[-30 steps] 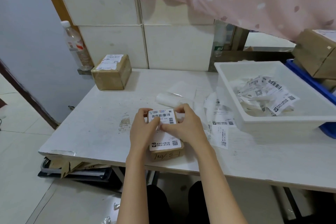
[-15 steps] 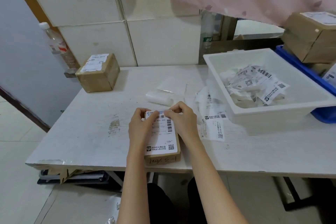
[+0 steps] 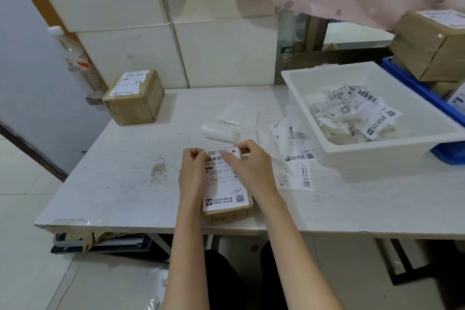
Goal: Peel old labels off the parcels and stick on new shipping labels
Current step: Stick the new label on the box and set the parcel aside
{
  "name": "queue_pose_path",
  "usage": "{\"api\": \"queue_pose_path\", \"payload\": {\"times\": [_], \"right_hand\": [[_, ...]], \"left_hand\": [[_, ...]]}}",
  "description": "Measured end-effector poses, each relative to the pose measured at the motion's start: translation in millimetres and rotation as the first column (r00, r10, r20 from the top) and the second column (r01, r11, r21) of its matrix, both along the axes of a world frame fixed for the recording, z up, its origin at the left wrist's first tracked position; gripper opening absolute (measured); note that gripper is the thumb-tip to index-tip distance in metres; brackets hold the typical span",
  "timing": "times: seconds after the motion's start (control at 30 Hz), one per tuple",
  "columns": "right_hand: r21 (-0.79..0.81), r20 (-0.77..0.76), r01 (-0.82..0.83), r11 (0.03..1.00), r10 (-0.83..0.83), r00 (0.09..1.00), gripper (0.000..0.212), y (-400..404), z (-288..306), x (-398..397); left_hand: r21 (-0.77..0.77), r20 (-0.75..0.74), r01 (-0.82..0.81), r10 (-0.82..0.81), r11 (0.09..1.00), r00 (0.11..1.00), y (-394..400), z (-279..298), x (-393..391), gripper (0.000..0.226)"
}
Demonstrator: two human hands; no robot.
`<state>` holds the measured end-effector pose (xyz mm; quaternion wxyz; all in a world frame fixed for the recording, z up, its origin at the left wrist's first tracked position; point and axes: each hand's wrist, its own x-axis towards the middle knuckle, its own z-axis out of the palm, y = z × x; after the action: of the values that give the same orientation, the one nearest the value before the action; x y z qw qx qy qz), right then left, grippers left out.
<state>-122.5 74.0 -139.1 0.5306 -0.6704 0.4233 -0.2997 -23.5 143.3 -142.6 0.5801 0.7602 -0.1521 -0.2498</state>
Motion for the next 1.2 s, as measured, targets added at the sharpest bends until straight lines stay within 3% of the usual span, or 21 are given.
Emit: {"api": "queue_pose_path", "payload": {"times": [0.1,0.2,0.33,0.47,0.63,0.73,0.87,1.0,1.07,1.2], "right_hand": [[-0.014,-0.049,-0.095,0.995,0.094,0.994,0.052,1.9,3.2,1.1],[-0.032,-0.036,-0.072,0.997,0.071,0.997,0.064,2.9,2.5,4.6],[-0.008,-0.002,0.026,1.000,-0.026,1.000,0.041,5.4,-0.6,6.6],[-0.054,-0.032,0.019,0.998,-0.020,0.999,0.030,4.0,3.5,7.9],[0.039,0.046,-0.011,0.999,0.009,0.999,0.018,0.8,8.1,0.1],[0.111,0.012,-0.089,0.990,0.088,0.996,0.032,0.2,16.6,-7.7],[0.195,-0.077,-0.331,0.923,0.351,0.933,0.066,-3.5,31.0,-24.3],[0.179,-0.231,-0.420,0.890,0.453,0.861,0.089,0.4,34.8,-29.3],[0.217,-0.262,-0.415,0.883,0.463,0.847,0.078,0.7,31.8,-30.1],[0.281,-0.176,-0.419,0.863,0.476,0.862,0.053,-1.7,27.9,-36.5]], "left_hand": [[-0.054,-0.023,-0.014,0.013,0.998,1.000,1.2,0.0,3.2,0.014],[-0.046,0.056,-0.042,0.044,0.998,0.997,5.0,0.3,6.2,0.028],[0.002,0.058,0.000,0.000,1.000,0.998,15.4,3.9,8.4,0.034],[0.032,-0.011,0.143,-0.143,0.989,0.990,29.4,13.6,16.1,0.048],[0.050,-0.033,0.290,-0.289,0.956,0.957,44.1,19.6,18.1,0.072],[0.083,-0.034,0.354,-0.352,0.932,0.935,49.8,22.8,18.3,0.079],[0.166,-0.037,0.366,-0.365,0.916,0.930,50.4,31.4,16.0,0.077],[0.357,0.004,0.363,-0.390,0.860,0.921,47.5,33.7,9.7,0.074],[0.406,-0.007,0.409,-0.445,0.817,0.896,49.9,33.3,5.9,0.067],[0.414,-0.009,0.466,-0.508,0.782,0.861,57.4,32.0,4.3,0.065]]}}
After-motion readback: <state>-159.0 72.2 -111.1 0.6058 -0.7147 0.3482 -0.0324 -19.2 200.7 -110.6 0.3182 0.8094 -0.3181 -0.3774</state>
